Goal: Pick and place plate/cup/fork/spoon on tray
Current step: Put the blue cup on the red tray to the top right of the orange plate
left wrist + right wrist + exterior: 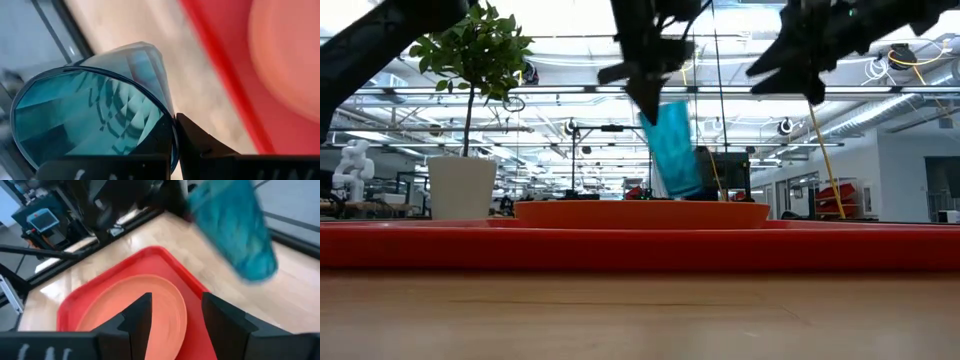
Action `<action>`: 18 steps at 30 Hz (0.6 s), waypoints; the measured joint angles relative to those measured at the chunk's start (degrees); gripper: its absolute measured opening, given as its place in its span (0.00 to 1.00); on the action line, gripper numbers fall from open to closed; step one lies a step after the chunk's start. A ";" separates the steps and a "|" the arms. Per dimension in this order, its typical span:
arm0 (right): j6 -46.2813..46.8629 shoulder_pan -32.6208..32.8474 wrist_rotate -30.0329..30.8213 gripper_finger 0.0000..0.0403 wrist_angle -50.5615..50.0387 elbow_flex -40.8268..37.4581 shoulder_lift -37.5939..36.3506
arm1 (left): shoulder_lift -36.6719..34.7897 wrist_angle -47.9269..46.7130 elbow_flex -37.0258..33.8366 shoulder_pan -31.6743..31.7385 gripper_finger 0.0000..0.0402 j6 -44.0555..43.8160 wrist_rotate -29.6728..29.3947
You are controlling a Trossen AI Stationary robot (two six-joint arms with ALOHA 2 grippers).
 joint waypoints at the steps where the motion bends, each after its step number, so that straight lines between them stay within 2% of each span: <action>1: 0.02 0.00 -0.04 0.41 1.49 -1.16 0.54 | 0.00 -0.65 -0.02 1.33 0.02 -0.29 0.80; 5: 0.41 -0.06 -0.07 0.41 4.41 -5.51 2.53 | 0.00 -0.28 -0.02 5.64 0.02 -0.72 5.79; 7: 1.21 -0.22 -0.10 0.41 4.72 -6.92 2.97 | 0.00 -0.50 -0.02 7.18 0.02 -0.87 6.12; 14: -0.58 -2.25 -0.10 0.41 6.69 -7.27 3.08 | 0.21 -5.28 -0.17 11.48 0.02 -6.12 6.43; 18: -1.16 -3.24 -0.09 0.41 6.68 -7.27 3.08 | 0.65 -7.34 -0.58 12.06 0.02 -9.10 10.70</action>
